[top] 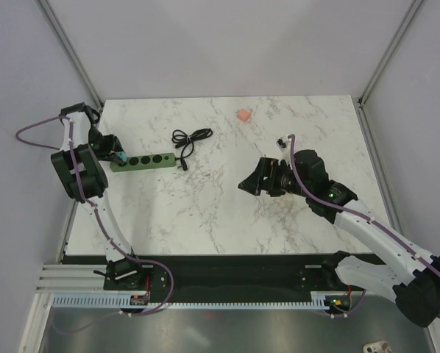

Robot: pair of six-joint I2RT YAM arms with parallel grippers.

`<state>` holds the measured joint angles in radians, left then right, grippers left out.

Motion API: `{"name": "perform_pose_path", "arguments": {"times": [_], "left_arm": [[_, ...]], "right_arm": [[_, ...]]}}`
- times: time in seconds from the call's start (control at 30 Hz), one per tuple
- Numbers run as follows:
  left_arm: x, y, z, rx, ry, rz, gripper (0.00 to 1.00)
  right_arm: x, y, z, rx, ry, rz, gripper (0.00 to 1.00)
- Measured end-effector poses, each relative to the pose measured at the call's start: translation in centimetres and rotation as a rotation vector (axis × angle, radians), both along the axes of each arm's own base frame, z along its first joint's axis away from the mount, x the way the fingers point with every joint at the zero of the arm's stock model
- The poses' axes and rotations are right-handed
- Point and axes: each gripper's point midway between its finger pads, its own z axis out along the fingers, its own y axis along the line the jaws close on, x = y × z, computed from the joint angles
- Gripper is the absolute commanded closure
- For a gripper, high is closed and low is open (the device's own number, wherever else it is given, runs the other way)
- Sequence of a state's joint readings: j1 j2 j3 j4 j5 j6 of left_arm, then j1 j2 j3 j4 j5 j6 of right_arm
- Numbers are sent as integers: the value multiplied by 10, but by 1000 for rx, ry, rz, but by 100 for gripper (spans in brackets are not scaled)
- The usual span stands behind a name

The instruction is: Insert the plug

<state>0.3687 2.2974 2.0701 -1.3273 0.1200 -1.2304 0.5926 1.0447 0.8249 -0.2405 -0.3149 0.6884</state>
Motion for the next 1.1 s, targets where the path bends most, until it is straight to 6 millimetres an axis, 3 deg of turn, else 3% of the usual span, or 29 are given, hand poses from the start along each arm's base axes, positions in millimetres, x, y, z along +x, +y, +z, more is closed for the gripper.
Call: {"name": "perform_pose_path", "arguments": {"times": [0.1,0.13,0.23,0.4,0.57,0.97,1.1], "left_arm": [[-8,4,-18,40,42,-28,29],[-10,5,-22,44,53,-35,5],[-11,6,-24,55,54,-61,1],[-12,6,-22,57,45,-94,0],[-13,6,-7,77,9,-160,0],[-30,34,71,422,-48,-414,2],[-29,33,94,521,-115,-568,12]], "right_arm": [[-3,-3,7,11,-14,-5,2],[-4,-4,9,14,-18,-7,2],[-8,-7,15,23,-30,-11,2],[-12,-12,23,29,-49,-21,2],[-17,-16,27,33,-58,-25,2],[-22,-19,35,47,-77,-24,2],[-22,-20,35,47,-77,-24,2]]}}
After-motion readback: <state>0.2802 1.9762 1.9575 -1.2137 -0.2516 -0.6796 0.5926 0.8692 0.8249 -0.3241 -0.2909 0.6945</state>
